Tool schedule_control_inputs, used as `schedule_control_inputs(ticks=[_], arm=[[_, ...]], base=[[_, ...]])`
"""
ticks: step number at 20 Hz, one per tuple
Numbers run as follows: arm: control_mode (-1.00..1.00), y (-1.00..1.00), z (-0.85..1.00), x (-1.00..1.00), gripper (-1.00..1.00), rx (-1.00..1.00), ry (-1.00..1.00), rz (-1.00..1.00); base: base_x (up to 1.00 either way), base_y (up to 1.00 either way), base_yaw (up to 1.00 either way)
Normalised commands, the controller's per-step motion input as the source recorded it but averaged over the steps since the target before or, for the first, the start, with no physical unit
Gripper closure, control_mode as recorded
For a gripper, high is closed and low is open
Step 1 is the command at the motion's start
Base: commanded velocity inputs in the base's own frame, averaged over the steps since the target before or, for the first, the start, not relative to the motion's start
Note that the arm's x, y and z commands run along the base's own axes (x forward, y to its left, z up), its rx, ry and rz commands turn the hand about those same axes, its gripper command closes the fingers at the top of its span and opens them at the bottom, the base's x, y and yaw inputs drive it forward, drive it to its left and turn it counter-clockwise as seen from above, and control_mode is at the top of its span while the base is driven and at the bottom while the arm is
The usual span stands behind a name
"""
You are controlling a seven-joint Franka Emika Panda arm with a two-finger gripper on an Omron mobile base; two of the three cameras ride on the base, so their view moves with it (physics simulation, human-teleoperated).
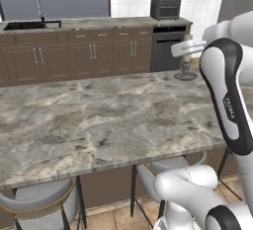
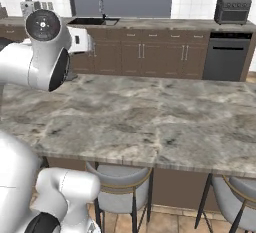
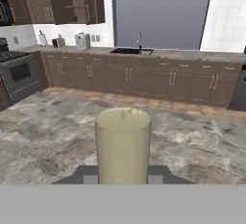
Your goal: Get the candle and the liquor from the cabinet and move them to the dining counter.
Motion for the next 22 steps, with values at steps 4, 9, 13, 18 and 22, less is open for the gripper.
schedule_control_inputs(ticks=[4,9,13,18,22], arm=[[-1.00,-0.53,-0.55,0.62,1.00,0.00,0.05,0.36],[-1.00,-0.49,-0.78,0.67,1.00,0.00,0.05,0.34],[-1.00,-0.56,-0.81,0.54,1.00,0.00,0.02,0.31],[-1.00,-0.79,-0.71,0.58,1.00,0.02,0.00,0.28],[-1.00,-0.85,-0.55,0.46,1.00,0.08,0.00,0.17]], base=[[0.00,0.00,0.00],[0.00,0.00,0.00],[0.00,0.00,0.00],[0.00,0.00,0.00],[0.00,0.00,0.00]])
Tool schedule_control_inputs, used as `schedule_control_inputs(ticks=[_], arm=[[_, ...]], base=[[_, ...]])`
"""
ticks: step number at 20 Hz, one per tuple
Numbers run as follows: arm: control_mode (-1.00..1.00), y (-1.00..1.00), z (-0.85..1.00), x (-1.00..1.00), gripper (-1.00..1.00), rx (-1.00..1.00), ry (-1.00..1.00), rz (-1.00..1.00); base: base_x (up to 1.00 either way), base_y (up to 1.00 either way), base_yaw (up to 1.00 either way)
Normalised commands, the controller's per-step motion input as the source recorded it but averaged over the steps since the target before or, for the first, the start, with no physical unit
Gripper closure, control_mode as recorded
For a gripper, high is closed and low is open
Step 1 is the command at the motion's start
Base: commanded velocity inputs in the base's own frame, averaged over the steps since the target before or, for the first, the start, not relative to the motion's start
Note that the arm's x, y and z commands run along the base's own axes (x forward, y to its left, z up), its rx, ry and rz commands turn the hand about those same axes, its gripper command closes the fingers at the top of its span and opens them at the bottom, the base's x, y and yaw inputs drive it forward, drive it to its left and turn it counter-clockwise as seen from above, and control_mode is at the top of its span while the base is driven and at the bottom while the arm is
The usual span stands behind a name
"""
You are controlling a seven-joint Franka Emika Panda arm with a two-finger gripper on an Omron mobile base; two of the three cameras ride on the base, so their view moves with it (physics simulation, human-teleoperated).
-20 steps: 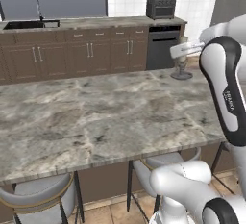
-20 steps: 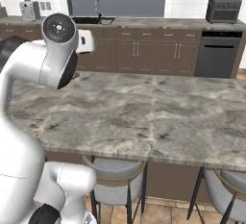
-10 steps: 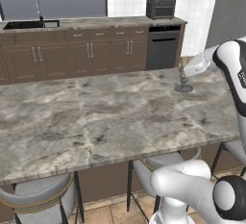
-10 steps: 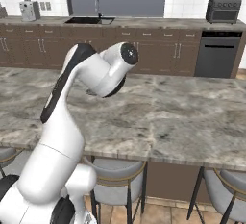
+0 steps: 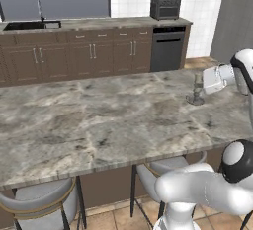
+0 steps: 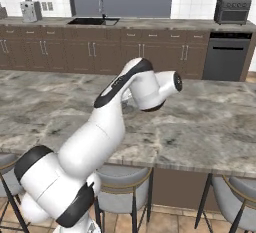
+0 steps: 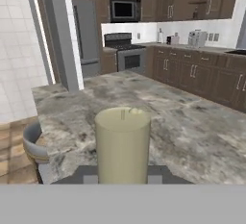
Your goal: Get the candle and the liquor from the cabinet and move them to the dining counter.
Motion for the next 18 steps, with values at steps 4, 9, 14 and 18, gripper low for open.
schedule_control_inputs(ticks=[4,9,14,18], arm=[[-1.00,-0.83,-0.55,0.39,1.00,0.13,0.00,0.09],[-1.00,-0.63,-0.72,0.41,1.00,0.15,0.00,0.07],[-1.00,-0.14,-0.69,0.55,1.00,0.00,0.01,0.05],[-1.00,-0.01,-0.56,0.60,1.00,0.00,0.07,0.02]], base=[[0.00,0.00,0.00],[0.00,0.00,0.00],[0.00,0.00,0.00],[0.00,0.00,0.00]])
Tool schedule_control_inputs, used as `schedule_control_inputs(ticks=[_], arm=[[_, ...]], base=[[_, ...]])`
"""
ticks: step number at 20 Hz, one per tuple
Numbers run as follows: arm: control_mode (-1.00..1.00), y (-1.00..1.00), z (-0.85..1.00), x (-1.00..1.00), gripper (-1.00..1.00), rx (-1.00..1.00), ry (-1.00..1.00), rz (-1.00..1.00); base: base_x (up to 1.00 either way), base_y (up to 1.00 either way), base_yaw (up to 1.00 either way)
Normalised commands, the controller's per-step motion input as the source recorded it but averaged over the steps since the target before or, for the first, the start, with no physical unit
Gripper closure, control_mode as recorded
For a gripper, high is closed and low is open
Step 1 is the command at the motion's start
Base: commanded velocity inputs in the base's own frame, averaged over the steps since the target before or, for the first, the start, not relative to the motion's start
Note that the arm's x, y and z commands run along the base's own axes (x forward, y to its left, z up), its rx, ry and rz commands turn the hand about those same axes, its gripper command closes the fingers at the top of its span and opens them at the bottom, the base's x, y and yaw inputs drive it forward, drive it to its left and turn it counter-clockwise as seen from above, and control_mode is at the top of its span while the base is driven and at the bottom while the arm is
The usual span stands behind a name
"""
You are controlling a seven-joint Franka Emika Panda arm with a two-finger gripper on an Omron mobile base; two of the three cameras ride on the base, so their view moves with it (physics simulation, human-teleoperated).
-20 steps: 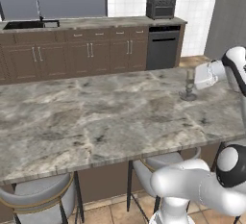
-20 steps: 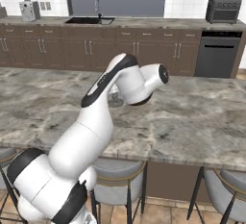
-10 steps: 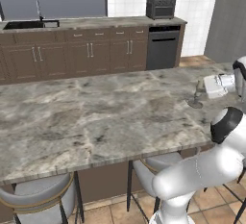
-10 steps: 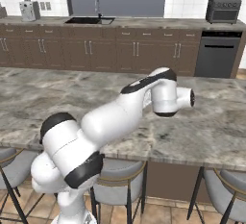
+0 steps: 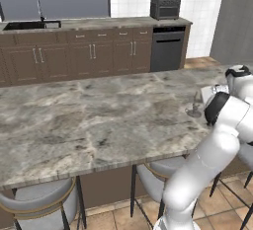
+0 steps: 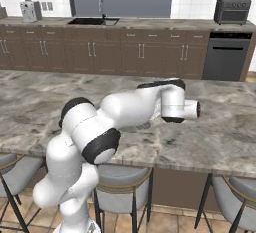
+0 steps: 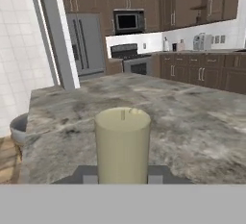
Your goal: Get the candle and the liquor from the cabinet and move them to the dining counter.
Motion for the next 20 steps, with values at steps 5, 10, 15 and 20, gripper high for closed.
schedule_control_inputs(ticks=[5,10,15,20], arm=[[-1.00,0.00,-0.44,0.64,1.00,0.00,0.14,0.00],[-1.00,-0.02,-0.58,0.53,1.00,0.01,0.03,0.00],[-1.00,0.00,-0.67,0.41,1.00,0.01,0.00,0.00],[-1.00,0.00,-0.60,0.40,1.00,0.00,0.00,0.00]], base=[[0.00,0.00,0.00],[0.00,0.00,0.00],[0.00,0.00,0.00],[0.00,0.00,0.00]])
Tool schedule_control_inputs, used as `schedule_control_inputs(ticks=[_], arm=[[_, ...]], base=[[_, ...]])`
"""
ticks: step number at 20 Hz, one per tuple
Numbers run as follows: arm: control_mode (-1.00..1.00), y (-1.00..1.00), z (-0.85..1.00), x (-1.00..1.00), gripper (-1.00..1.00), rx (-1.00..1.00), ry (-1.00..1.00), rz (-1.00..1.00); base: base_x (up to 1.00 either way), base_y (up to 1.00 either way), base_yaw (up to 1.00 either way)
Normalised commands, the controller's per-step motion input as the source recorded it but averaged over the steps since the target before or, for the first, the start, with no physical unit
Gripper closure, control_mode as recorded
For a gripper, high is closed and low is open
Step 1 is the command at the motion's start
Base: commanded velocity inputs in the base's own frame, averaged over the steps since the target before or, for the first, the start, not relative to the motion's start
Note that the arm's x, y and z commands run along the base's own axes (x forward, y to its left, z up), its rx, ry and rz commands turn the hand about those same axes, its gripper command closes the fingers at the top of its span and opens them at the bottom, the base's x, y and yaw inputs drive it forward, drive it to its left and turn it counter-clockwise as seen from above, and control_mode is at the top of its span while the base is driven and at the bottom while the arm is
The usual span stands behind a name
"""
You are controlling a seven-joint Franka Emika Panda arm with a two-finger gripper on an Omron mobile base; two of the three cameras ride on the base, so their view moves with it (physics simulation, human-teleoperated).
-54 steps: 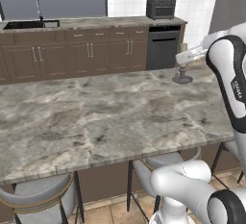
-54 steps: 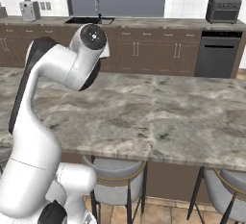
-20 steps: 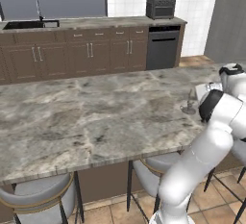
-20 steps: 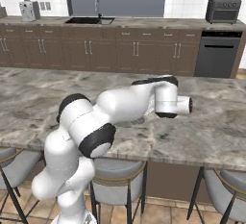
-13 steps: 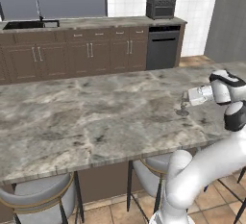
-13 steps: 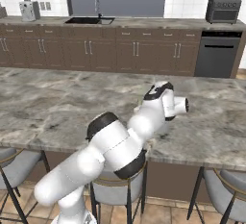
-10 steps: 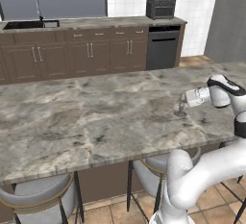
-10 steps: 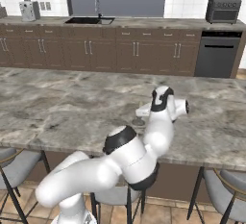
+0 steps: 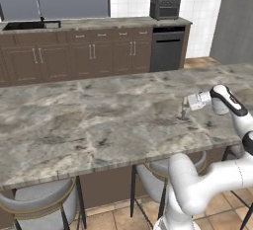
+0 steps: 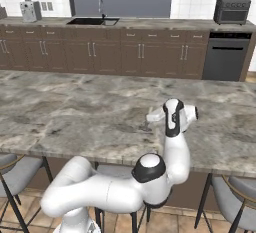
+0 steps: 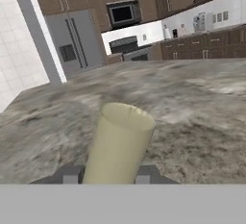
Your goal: Get the candle and the liquor from the cabinet and move them to the dining counter.
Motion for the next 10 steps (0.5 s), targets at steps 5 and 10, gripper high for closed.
schedule_control_inputs(ticks=[5,10], arm=[[-1.00,0.00,-0.49,0.44,1.00,0.00,0.00,0.00],[-1.00,0.03,-0.19,0.03,1.00,-0.02,-0.14,0.00]], base=[[0.00,0.00,0.00],[0.00,0.00,0.00]])
